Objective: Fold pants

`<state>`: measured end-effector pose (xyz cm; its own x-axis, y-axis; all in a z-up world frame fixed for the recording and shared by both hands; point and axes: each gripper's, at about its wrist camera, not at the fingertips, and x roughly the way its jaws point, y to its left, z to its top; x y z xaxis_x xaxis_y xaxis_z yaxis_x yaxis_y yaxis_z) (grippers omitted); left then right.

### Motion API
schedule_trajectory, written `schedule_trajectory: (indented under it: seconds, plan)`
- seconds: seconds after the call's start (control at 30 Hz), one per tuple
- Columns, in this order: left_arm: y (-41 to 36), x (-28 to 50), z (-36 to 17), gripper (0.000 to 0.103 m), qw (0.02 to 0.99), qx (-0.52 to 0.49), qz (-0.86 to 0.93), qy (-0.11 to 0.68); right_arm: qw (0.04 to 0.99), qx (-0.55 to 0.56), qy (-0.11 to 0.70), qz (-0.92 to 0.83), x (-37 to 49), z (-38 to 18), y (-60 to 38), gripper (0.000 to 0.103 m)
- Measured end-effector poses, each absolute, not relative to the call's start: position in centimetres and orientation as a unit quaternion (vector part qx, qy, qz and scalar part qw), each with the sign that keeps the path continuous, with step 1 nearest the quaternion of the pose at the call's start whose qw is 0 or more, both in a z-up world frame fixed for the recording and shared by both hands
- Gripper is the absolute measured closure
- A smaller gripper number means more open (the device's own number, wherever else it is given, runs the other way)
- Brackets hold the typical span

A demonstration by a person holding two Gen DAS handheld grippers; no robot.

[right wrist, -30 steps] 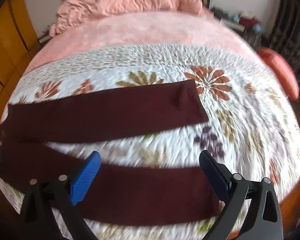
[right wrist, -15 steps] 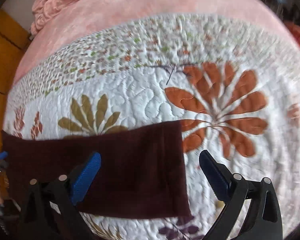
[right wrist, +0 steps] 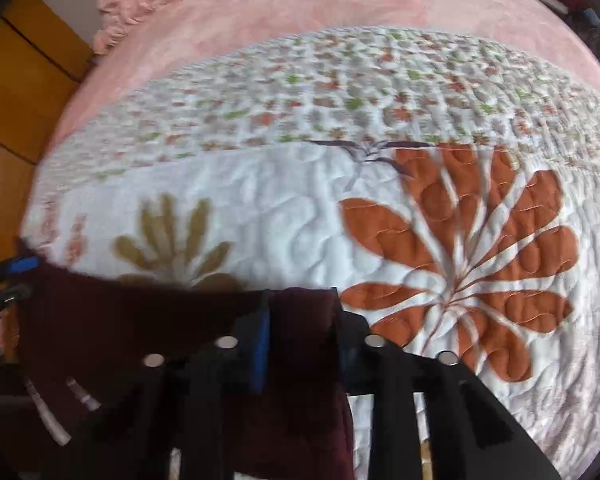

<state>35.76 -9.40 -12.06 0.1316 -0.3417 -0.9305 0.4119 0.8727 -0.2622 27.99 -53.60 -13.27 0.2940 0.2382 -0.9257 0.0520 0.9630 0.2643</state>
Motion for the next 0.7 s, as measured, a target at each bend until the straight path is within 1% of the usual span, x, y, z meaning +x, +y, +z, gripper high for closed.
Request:
schedule_trajectory:
  seconds: [0.2, 0.3, 0.53, 0.6, 0.7]
  plan:
    - [-13.6, 36.1, -12.4, 0.003, 0.732, 0.080, -0.343, 0.583, 0.844, 0.070, 0.514, 0.139, 23.9, -6.4, -52.6, 0.080]
    - [-15.9, 36.5, -13.0, 0.003, 0.712, 0.110, -0.388, 0.575, 0.855, 0.067, 0.489, 0.160, 22.5, -3.7, -53.2, 0.080]
    - [-20.1, 38.3, -14.9, 0.003, 0.662, 0.104, -0.449, 0.591, 0.871, 0.061, 0.449, 0.191, 21.7, -0.3, -53.2, 0.080]
    - [-20.7, 38.5, -15.7, 0.003, 0.637, 0.103, -0.464, 0.606, 0.873, 0.059, 0.444, 0.194, 21.6, 0.1, -53.2, 0.080]
    - [-21.0, 38.5, -15.9, 0.003, 0.630, 0.102, -0.475, 0.606, 0.873, 0.058, 0.443, 0.195, 21.8, -0.4, -53.2, 0.080]
